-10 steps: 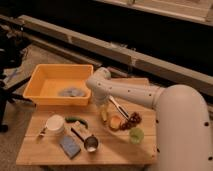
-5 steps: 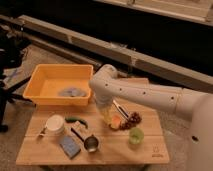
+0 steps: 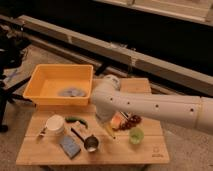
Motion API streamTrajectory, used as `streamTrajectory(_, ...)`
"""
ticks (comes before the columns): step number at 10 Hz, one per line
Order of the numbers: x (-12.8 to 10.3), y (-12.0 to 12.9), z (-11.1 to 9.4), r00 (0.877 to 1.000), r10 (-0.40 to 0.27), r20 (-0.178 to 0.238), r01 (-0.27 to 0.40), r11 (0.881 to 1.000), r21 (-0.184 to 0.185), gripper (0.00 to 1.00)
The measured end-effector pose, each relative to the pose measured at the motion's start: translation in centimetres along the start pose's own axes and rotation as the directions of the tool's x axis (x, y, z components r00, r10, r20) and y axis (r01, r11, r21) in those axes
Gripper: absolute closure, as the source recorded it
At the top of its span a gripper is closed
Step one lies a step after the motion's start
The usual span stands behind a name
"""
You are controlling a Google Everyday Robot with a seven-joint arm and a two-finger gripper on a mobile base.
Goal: Place banana in metal cup
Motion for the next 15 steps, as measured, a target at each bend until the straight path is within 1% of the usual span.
streamTrajectory(2,-0.9,-2.2,0.1,0.998,-0.057,-0.004,0.057,0.998,-0.006,1.0)
streamTrajectory(3,-1.3,-3.0,0.1,0.997,-0.074,-0.007,0.074,0.997,-0.007,1.0)
streamTrajectory(7,-2.3,-5.4,-0.2,0.99,-0.14,-0.02,0.14,0.99,-0.003,1.0)
streamTrajectory(11,-3.0,-7.9,-0.1,0.976,-0.216,-0.025,0.217,0.976,0.012,1.0)
streamTrajectory(13,-2.6,-8.7,0.2,0.97,-0.243,-0.029,0.244,0.97,0.023,1.0)
streamTrajectory(15,-1.5,-9.4,0.2,0.962,-0.27,-0.041,0.271,0.962,0.031,1.0)
